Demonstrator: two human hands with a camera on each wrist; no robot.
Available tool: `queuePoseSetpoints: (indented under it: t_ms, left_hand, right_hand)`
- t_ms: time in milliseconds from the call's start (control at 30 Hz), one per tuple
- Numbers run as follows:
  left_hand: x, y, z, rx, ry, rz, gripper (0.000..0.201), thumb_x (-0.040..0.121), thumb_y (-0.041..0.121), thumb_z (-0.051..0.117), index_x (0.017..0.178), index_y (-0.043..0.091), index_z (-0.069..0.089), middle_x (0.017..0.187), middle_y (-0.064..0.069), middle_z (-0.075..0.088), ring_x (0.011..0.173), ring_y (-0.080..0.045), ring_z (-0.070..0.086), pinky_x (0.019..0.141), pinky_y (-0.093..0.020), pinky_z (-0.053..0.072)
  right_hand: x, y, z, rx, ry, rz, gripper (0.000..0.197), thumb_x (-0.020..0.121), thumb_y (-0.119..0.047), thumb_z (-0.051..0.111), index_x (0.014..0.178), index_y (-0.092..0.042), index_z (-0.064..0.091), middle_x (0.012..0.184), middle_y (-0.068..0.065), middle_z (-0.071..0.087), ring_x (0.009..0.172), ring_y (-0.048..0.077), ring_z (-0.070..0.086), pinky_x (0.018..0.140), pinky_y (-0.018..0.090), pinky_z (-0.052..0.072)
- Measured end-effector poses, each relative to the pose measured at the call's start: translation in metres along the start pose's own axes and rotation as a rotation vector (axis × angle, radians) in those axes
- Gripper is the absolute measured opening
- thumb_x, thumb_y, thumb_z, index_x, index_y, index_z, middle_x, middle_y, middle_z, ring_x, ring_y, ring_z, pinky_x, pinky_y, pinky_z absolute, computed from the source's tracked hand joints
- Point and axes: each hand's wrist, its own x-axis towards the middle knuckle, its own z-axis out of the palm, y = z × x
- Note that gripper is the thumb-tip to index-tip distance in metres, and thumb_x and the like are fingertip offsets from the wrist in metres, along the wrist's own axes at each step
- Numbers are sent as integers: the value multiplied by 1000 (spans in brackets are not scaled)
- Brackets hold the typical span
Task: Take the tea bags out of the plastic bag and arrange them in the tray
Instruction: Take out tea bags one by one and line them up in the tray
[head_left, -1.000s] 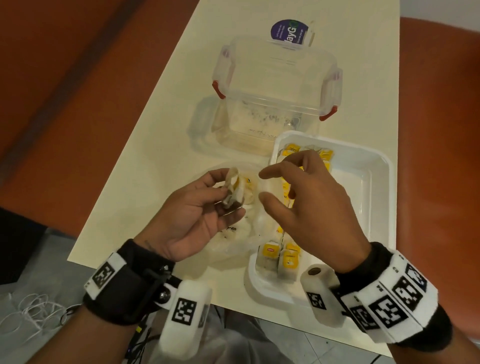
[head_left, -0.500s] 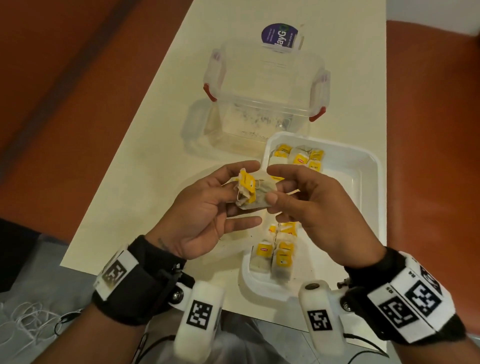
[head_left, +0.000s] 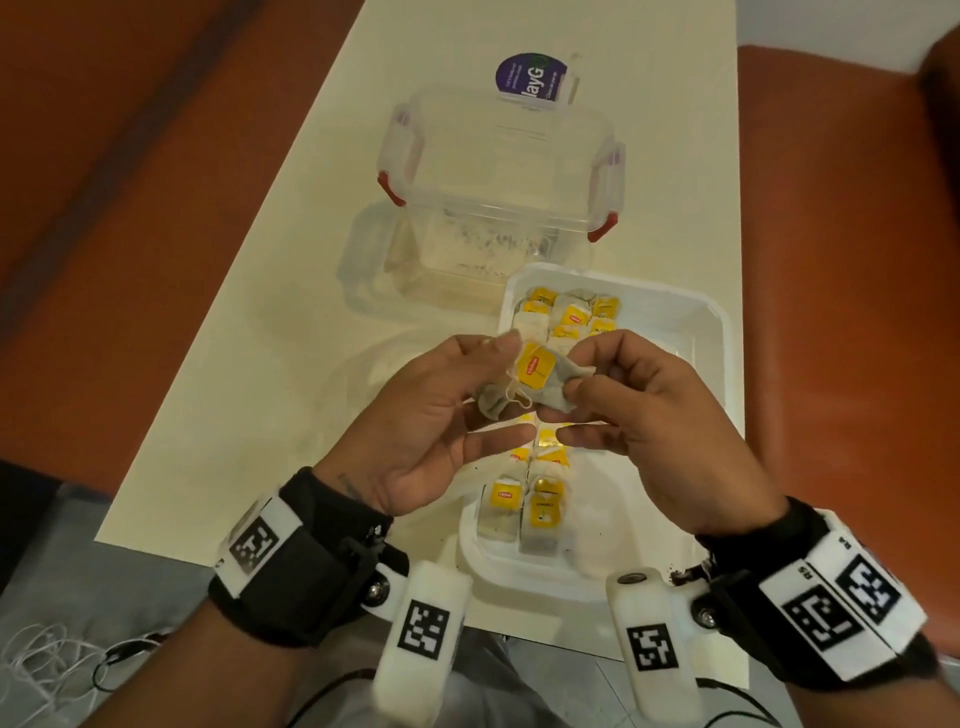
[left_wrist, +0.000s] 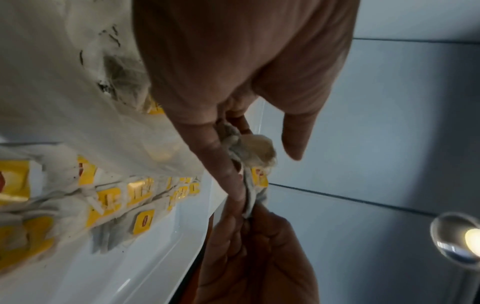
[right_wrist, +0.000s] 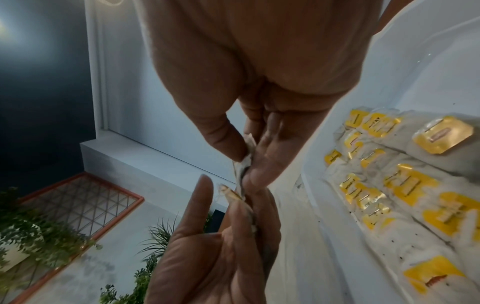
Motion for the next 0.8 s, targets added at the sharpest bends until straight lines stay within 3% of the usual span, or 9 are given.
queuePoseSetpoints:
  t_ms: [167, 300, 367, 433, 567, 667, 733, 800]
  left_hand:
    - [5, -6, 12, 64, 46, 91, 27, 74, 10, 75, 88, 19, 53, 78, -1, 67, 68, -11, 66, 55, -26, 57]
    - [6, -7, 18, 257, 39, 150, 25, 83, -1, 71, 86, 17, 55, 80, -3, 62, 65, -10, 63, 52, -25, 54]
    - [5, -6, 21, 397, -15, 163, 25, 84, -4, 69, 87, 17, 55, 90, -8, 61, 70, -13, 64, 54, -27, 54]
    - [2, -4, 24, 463, -69, 144, 22, 86, -5, 64, 89, 16, 56, 94, -8, 63, 74, -13, 64, 57, -29, 55]
    - [3, 0, 22, 344, -20, 58, 32, 87, -11, 44, 91, 15, 61, 90, -3, 68, 75, -14, 68, 55, -28, 54]
    - [3, -3, 22, 379, -42, 45, 21, 91, 2, 56, 100, 17, 67, 90, -1, 68, 73, -11, 64, 52, -23, 49]
    - [0, -9, 23, 568, -106, 91, 19, 87, 27, 70, 105, 22, 70, 88, 6, 66, 74, -8, 60, 52, -21, 45]
    - [-1, -15, 26, 703, -138, 156, 18, 84, 32, 75, 100, 24, 71, 80, 14, 62, 68, -5, 56, 50, -19, 40]
  right_hand:
    - [-4, 0, -5, -6, 53, -10, 18, 93, 5, 55, 90, -13, 53, 74, 1, 66, 75, 20, 74, 61, 27, 57]
    - [-9, -2, -10, -147, 70, -23, 12, 92, -14, 64, 104, -16, 64, 79, -1, 68, 72, 9, 67, 70, 36, 54]
    - [-9, -1, -10, -225, 73, -46, 13, 90, -25, 69, 101, -19, 70, 88, 5, 73, 76, 12, 67, 73, 40, 54]
    - [-9, 1, -12, -261, 89, -84, 4, 89, -23, 72, 93, -21, 73, 86, 8, 74, 78, 21, 69, 76, 45, 56]
    - [-12, 3, -20, -216, 110, -98, 2, 90, -17, 70, 89, -19, 70, 77, 1, 71, 74, 12, 65, 72, 33, 53]
    - [-15, 2, -24, -185, 112, -115, 3, 89, -20, 69, 89, -17, 68, 80, 2, 71, 73, 11, 64, 72, 31, 52]
    - [-15, 2, -27, -214, 118, -133, 4, 90, -20, 69, 90, -16, 68, 80, -4, 68, 72, 11, 63, 71, 30, 53]
    - [-14, 1, -30, -266, 120, -158, 3, 91, -20, 69, 89, -17, 68, 79, -3, 66, 72, 12, 62, 70, 30, 53]
